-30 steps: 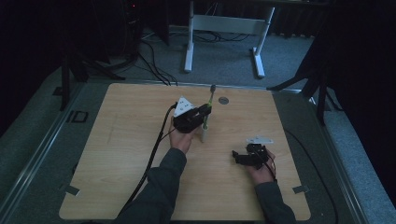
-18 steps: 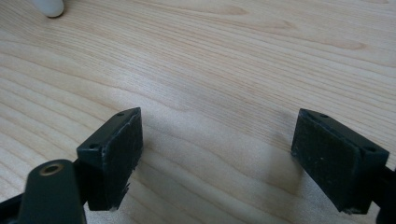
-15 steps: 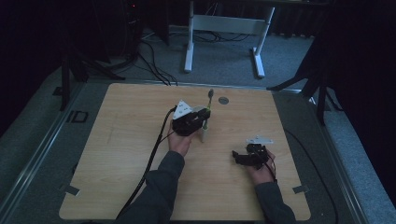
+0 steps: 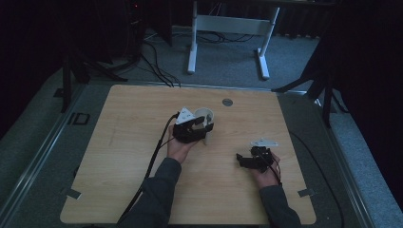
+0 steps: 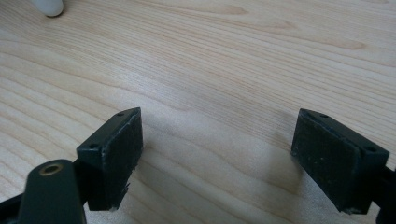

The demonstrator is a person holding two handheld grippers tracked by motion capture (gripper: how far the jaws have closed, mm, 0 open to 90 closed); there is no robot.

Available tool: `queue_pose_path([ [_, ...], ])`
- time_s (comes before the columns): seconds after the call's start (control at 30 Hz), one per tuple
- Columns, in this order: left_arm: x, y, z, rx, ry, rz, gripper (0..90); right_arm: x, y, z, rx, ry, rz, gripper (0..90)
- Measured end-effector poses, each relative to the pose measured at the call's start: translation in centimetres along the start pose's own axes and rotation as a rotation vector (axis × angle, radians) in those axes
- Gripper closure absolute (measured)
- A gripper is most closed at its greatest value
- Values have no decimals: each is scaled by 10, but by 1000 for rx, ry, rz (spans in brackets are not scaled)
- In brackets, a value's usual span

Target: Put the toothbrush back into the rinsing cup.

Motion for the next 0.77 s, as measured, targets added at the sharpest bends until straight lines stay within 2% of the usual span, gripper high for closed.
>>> queue_pose_path([
  [0.17, -2, -4, 0, 19, 24, 12, 443, 0, 0, 0, 0, 1, 0, 163],
  [0.3, -4, -9, 3, 32, 19, 12, 434, 0, 0, 0, 0, 0, 0, 163],
  [0.37, -6, -11, 4, 40, 31, 23, 429, 0, 0, 0, 0, 0, 0, 163],
  [0.47, -9, -15, 6, 64, 69, 49, 415, 0, 0, 0, 0, 0, -1, 163],
  [0.6, -15, -21, 8, 89, 94, 75, 415, 0, 0, 0, 0, 1, 0, 162],
  [0.67, -20, -25, 10, 120, 121, 98, 417, 0, 0, 0, -1, 0, 0, 163],
  [0.77, -33, -32, 18, 156, 119, 141, 419, 0, 0, 0, 0, 3, 1, 163],
])
Point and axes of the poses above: each handheld gripper's, and its own axes: y roughly forward along the jaws, x roughly out of its top, z roughly to its left, the point moved 4 cm from there along y, roughly forward along the jaws, and after that the axes turned 7 degrees about x, right-handed, at the moved point
